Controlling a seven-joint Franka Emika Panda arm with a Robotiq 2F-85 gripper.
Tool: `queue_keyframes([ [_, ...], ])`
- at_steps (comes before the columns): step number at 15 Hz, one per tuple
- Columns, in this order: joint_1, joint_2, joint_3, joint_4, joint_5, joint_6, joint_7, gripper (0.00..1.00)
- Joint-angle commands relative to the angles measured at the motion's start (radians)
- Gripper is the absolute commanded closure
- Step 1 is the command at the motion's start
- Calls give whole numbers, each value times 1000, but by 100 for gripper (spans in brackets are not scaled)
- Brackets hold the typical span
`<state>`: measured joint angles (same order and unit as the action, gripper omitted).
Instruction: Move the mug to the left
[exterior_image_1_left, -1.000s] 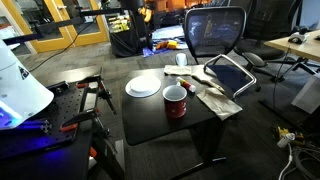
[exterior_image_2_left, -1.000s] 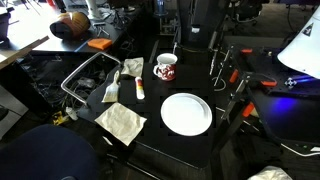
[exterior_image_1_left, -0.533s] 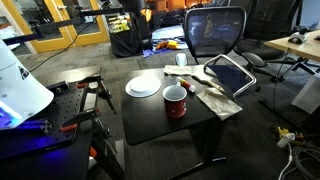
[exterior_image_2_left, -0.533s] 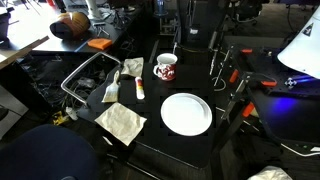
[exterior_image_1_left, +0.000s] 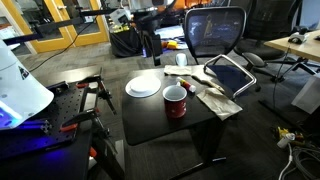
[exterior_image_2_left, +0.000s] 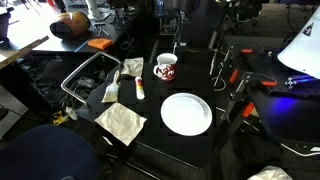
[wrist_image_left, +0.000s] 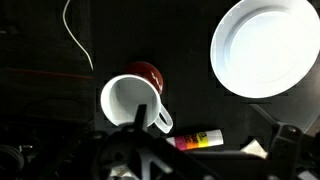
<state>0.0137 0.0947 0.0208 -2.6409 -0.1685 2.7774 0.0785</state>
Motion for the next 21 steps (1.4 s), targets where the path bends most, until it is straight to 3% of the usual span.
queue_keyframes([
  [1,-6,129,-19,77,8,48,-62,0],
  [10,-18,312,-18,186,34,59,-105,0],
  [21,-58,445,-9,266,72,82,-138,0],
])
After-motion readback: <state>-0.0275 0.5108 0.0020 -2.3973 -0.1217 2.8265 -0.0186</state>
